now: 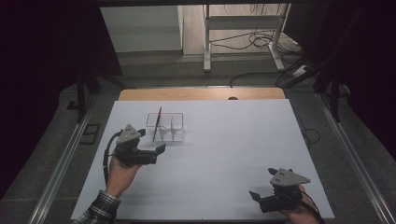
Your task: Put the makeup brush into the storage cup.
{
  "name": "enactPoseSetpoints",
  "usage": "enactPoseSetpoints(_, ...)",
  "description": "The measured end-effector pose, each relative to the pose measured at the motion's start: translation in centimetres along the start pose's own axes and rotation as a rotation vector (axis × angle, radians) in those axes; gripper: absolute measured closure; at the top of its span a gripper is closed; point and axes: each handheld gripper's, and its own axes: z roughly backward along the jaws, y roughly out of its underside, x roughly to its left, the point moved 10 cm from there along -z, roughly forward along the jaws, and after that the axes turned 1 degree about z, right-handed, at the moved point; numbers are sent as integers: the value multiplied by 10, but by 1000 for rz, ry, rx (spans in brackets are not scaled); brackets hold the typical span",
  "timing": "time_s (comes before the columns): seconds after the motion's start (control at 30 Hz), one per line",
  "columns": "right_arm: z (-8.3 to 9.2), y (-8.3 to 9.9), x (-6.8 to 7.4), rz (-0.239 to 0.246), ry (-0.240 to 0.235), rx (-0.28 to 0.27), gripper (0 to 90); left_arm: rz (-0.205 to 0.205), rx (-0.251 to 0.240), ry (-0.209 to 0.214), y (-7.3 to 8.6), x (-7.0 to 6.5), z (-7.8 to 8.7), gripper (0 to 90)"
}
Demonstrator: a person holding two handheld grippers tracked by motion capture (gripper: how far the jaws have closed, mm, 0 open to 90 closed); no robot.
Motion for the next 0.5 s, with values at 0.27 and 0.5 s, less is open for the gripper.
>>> enactPoseSetpoints(0.27,1,0,0,0,-2,1,0,11,8,8,8,-3,2,41)
enactPoseSetpoints(0.5,1,0,0,5,-2,1,0,21,9,1,14,-3,7,42)
